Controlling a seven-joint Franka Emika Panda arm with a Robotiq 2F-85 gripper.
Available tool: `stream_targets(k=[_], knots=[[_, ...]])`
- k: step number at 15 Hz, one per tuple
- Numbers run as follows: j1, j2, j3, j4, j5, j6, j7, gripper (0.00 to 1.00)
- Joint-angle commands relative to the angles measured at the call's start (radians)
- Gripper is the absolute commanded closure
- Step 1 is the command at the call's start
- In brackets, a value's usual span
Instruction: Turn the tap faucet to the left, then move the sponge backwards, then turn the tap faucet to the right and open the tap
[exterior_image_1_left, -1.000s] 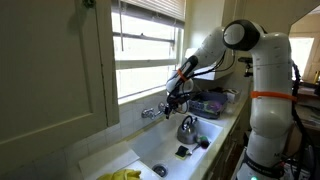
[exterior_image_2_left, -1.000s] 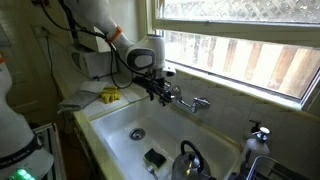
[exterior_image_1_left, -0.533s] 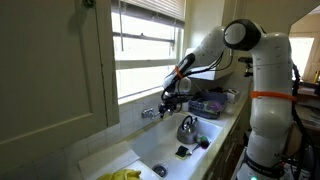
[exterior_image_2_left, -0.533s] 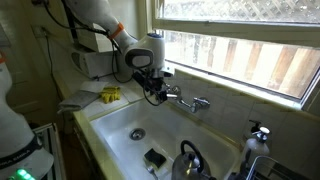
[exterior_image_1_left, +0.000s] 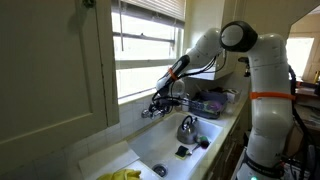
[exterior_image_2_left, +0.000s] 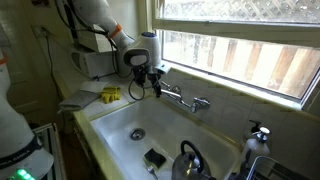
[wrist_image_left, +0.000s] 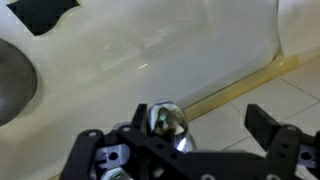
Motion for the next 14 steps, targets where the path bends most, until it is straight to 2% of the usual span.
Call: stream_targets(k=[1, 3, 6, 9, 11, 14], knots=[[0.026, 0.061, 0.003, 0.070, 0.020, 0.061, 0.097, 0.00], [0.020, 0.049, 0.016, 0.055, 0.021, 0.023, 0.077, 0.00], [-0.013, -0.018, 0.052, -0.030, 0.024, -0.073, -0.077, 0.00], [-0.007, -0.071, 0.037, -0.115, -0.030, -0.163, -0.165, 0.00], [0.015, -0.078, -0.001, -0.169, -0.128, -0.154, -0.135, 0.00], [0.017, -0.038, -0.059, -0.224, -0.289, -0.050, -0.089, 0.00]])
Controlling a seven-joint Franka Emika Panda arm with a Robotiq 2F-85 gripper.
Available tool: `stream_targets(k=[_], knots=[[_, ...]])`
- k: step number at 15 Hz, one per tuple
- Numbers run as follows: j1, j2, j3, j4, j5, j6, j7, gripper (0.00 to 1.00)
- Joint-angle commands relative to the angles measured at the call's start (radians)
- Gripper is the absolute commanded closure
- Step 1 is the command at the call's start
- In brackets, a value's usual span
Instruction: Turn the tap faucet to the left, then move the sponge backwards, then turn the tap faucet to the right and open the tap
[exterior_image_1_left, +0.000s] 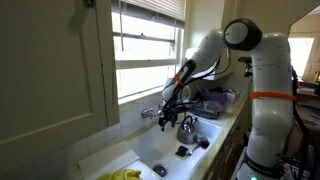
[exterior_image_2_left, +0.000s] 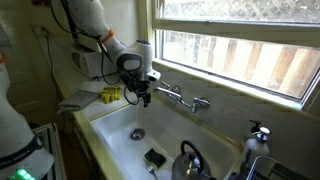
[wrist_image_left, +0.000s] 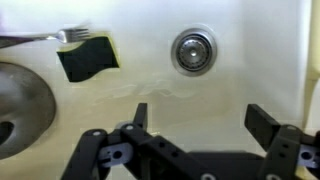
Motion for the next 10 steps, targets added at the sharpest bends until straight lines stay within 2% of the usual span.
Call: stream_targets(k=[1, 3, 6, 10], knots=[[0.003, 0.035, -0.074, -0.074, -0.151, 0.121, 0.046, 0.00], [-0.017, 0.108, -0.102, -0.070, -0.171, 0.210, 0.020, 0.00], [-0.054, 0.223, -0.115, -0.042, -0.141, 0.336, -0.018, 0.00], [-0.101, 0.379, -0.104, 0.028, -0.135, 0.392, -0.053, 0.00]])
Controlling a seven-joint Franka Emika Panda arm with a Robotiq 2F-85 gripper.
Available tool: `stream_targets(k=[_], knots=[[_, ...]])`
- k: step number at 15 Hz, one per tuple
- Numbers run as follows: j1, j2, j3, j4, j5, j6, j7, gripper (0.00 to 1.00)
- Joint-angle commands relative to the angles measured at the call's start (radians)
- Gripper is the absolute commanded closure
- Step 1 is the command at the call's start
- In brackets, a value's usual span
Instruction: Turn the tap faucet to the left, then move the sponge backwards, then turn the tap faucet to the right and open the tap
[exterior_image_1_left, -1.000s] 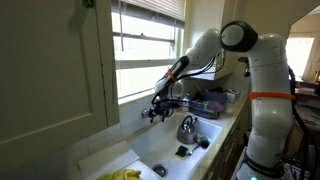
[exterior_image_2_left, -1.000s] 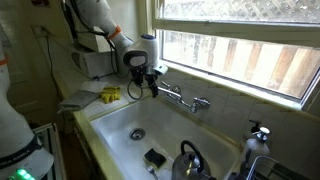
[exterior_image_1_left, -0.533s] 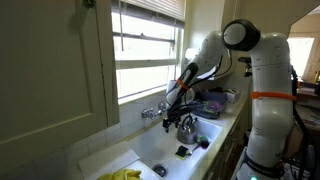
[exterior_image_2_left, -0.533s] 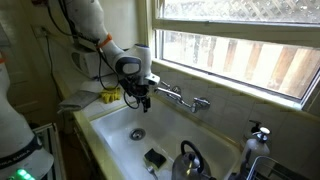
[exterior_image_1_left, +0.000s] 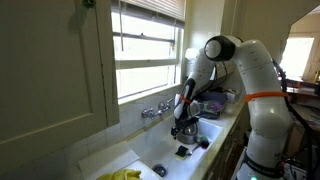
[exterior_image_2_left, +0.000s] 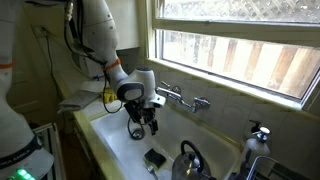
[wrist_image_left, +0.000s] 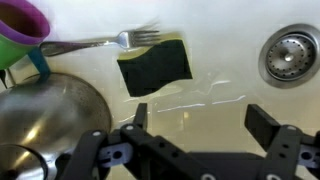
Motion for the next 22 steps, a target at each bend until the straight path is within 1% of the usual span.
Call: stream_targets(k=[1, 4, 9, 10, 12, 15, 16, 17, 21, 22], knots=[[-0.041, 0.155, 0.016, 0.084, -0.001, 0.047, -0.035, 0.00], [-0.059, 0.241, 0.019, 0.135, 0.005, 0.059, -0.033, 0.00], [-0.086, 0.396, 0.038, 0.230, 0.044, 0.141, 0.012, 0.00], [-0.103, 0.420, 0.055, 0.248, 0.054, 0.145, 0.015, 0.00], [-0.113, 0.469, 0.067, 0.284, 0.075, 0.170, 0.036, 0.00], [-0.157, 0.528, 0.111, 0.329, 0.119, 0.226, 0.069, 0.00], [-0.163, 0.544, 0.119, 0.344, 0.126, 0.235, 0.074, 0.25], [-0.160, 0.562, 0.118, 0.357, 0.134, 0.250, 0.082, 0.27], [-0.172, 0.579, 0.129, 0.383, 0.156, 0.268, 0.106, 0.54], [-0.165, 0.580, 0.134, 0.392, 0.159, 0.274, 0.114, 0.63]])
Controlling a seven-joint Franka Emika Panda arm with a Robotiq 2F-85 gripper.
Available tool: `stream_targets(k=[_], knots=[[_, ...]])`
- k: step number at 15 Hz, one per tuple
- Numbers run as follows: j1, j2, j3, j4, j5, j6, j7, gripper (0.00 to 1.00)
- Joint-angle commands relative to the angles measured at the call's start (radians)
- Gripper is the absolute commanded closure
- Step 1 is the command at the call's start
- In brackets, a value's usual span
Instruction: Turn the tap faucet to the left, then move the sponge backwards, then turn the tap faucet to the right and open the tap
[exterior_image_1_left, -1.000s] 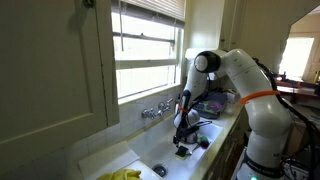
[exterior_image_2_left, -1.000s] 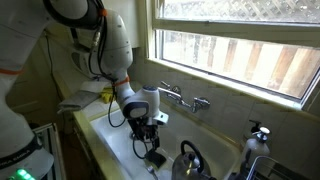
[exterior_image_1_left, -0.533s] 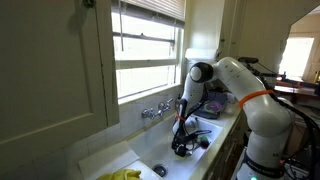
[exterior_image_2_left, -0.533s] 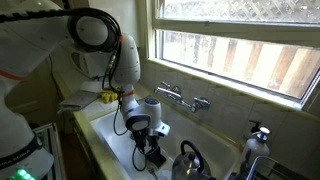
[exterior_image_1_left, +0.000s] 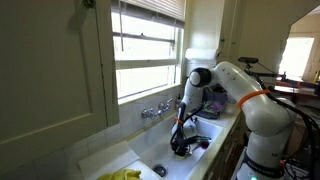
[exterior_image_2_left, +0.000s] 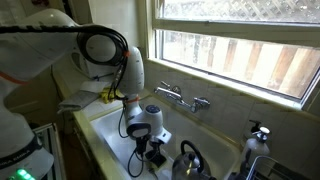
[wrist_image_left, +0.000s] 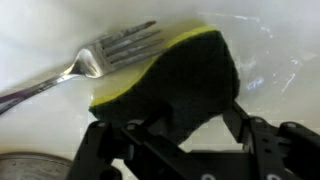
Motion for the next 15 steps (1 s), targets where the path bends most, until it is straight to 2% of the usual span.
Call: stream_targets(k=[1, 3, 5, 10, 11, 13, 15], knots=[[-0.002, 0.054, 0.032, 0.068, 0.021, 0.050, 0.031, 0.71], [0.008, 0.055, 0.041, 0.084, 0.020, 0.061, 0.040, 0.88], [0.016, 0.061, 0.052, 0.104, 0.020, 0.070, 0.044, 1.00], [0.026, 0.068, 0.071, 0.134, 0.020, 0.073, 0.054, 1.00], [0.025, 0.042, 0.070, 0.109, 0.019, 0.055, 0.052, 0.74], [0.045, -0.010, 0.045, 0.051, 0.016, 0.022, 0.047, 0.67], [0.083, -0.040, 0.004, 0.011, 0.031, 0.006, 0.067, 0.51]])
